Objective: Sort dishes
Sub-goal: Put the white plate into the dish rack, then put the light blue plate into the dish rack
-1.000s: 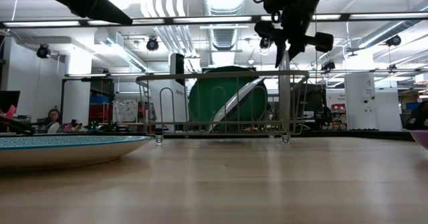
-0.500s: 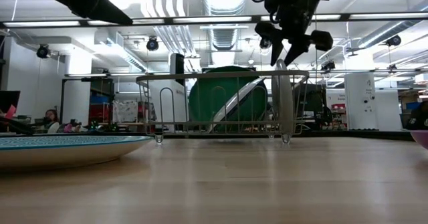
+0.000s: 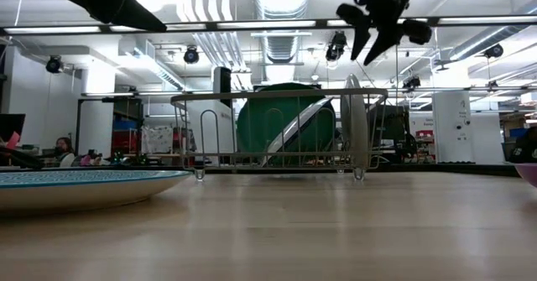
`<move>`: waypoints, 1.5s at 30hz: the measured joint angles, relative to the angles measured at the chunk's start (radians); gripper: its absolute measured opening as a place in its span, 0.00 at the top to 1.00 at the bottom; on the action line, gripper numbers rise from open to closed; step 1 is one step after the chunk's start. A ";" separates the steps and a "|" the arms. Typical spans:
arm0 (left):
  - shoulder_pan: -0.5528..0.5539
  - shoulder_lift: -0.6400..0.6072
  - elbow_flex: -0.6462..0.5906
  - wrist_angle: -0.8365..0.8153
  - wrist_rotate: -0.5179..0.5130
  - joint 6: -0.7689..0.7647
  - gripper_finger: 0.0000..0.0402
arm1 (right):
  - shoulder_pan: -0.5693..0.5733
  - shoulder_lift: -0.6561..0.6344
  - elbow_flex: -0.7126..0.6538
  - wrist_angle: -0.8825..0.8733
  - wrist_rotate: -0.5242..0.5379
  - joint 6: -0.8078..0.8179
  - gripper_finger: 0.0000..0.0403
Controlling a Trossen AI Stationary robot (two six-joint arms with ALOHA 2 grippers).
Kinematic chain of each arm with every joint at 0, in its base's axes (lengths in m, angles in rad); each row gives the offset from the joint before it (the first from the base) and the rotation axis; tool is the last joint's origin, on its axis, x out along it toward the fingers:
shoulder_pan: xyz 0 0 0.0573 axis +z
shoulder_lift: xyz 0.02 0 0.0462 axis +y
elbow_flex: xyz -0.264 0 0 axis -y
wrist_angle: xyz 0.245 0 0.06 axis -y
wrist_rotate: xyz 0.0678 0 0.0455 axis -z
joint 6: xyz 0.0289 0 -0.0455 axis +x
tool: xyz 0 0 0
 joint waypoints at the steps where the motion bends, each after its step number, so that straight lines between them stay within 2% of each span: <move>1: 0.000 0.000 0.000 0.000 0.000 0.001 1.00 | 0.000 -0.016 0.000 0.003 0.002 0.011 0.68; 5: 0.000 0.000 0.000 -0.003 0.007 0.014 1.00 | 0.002 -0.083 0.000 0.024 0.002 0.105 0.71; 9: 0.000 0.000 0.000 -0.008 0.096 0.036 1.00 | 0.007 -0.138 0.000 0.131 -0.015 0.358 0.76; 11: 0.000 0.000 0.000 -0.009 0.174 0.052 1.00 | 0.007 -0.156 0.001 0.221 -0.050 0.617 0.78; 14: 0.000 -0.001 0.000 -0.035 0.330 0.069 1.00 | 0.007 -0.171 0.001 0.366 -0.064 1.108 0.82; 17: 0.000 -0.001 0.004 -0.096 0.467 0.040 1.00 | 0.009 -0.174 -0.008 0.403 -0.080 1.351 0.86; 21: 0.000 -0.002 0.006 -0.218 0.611 -0.041 1.00 | 0.075 -0.162 -0.067 0.405 -0.079 1.534 0.91; 26: -0.001 -0.002 0.003 -0.332 0.796 -0.135 1.00 | 0.241 -0.163 -0.171 0.442 -0.074 1.695 0.95; 32: -0.001 0.010 -0.056 -0.330 0.968 -0.169 1.00 | 0.460 -0.145 -0.338 0.687 -0.072 1.897 0.97; 37: -0.004 0.042 -0.152 -0.272 1.016 -0.235 1.00 | 0.608 -0.088 -0.463 0.871 0.005 2.078 0.97; 42: -0.008 0.106 -0.182 -0.218 1.024 -0.315 1.00 | 0.694 0.025 -0.501 0.918 0.125 2.252 0.97; 45: -0.013 0.154 -0.183 -0.216 1.026 -0.335 1.00 | 0.724 0.113 -0.505 0.953 0.137 2.322 0.97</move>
